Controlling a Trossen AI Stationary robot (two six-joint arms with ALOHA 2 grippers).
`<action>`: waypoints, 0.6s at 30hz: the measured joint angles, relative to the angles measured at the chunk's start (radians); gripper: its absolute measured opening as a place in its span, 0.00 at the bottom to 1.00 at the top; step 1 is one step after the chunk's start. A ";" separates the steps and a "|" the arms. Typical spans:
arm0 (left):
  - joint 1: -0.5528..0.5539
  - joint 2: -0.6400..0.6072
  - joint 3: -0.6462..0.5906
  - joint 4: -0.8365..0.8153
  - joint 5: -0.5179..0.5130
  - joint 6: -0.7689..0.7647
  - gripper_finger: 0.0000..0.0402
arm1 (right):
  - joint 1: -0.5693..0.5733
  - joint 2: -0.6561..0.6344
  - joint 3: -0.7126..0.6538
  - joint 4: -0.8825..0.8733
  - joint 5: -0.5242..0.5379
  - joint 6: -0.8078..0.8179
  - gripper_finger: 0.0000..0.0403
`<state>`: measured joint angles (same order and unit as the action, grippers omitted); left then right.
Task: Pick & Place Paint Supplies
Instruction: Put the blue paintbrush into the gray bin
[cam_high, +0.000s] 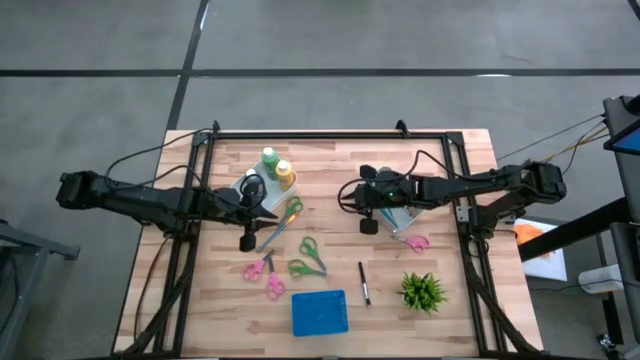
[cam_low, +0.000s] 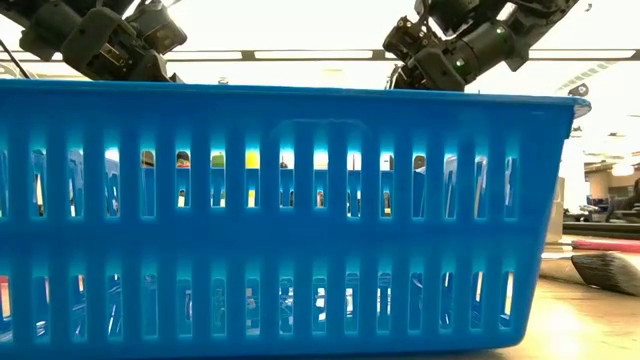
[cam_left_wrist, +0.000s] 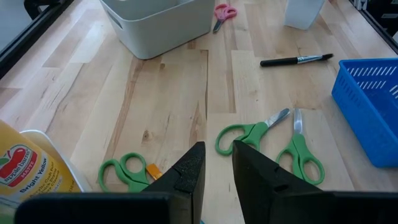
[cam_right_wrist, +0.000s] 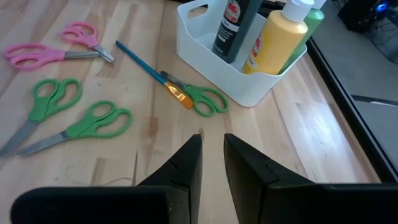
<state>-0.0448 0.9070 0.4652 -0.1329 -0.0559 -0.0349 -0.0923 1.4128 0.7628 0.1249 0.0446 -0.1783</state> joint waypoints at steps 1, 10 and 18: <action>0.000 0.000 0.000 0.000 0.000 0.000 0.21 | 0.000 0.000 0.000 0.000 0.000 0.000 0.16; 0.000 0.000 0.000 0.000 0.000 0.000 0.20 | 0.000 0.000 0.000 0.000 0.000 0.003 0.16; 0.000 0.000 0.000 -0.007 -0.004 -0.004 0.20 | 0.000 -0.001 0.000 0.000 0.000 0.003 0.16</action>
<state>-0.0447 0.9070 0.4652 -0.1403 -0.0597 -0.0384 -0.0925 1.4117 0.7628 0.1249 0.0448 -0.1753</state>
